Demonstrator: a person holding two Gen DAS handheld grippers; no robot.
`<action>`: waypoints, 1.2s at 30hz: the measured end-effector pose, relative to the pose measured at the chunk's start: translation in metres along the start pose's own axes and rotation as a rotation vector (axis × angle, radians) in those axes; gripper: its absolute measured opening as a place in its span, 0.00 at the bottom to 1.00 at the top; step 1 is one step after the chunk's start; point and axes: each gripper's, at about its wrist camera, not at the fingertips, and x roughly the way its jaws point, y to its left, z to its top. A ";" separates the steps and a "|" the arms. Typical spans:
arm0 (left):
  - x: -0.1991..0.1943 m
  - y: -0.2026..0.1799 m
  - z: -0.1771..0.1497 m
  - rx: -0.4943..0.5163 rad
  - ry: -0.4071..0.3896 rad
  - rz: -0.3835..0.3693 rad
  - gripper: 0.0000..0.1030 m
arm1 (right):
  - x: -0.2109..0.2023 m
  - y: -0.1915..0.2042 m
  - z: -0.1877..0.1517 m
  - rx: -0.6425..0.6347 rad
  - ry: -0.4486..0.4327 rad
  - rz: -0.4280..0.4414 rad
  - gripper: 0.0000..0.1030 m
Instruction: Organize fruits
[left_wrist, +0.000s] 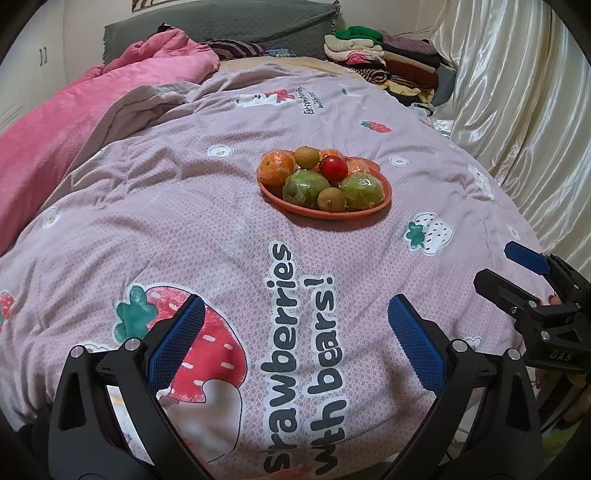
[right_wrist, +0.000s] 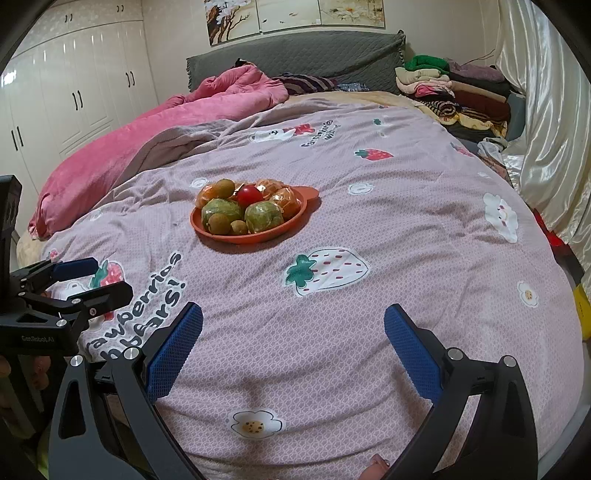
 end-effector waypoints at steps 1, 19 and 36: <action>-0.001 0.000 0.001 0.000 0.000 0.001 0.91 | 0.000 0.000 0.000 -0.001 -0.001 -0.002 0.96; -0.004 0.005 0.002 -0.011 -0.005 0.019 0.91 | 0.000 0.000 0.001 0.000 0.008 -0.004 0.96; -0.005 0.004 0.001 -0.010 -0.006 0.032 0.91 | 0.000 0.000 0.000 -0.003 0.005 -0.013 0.96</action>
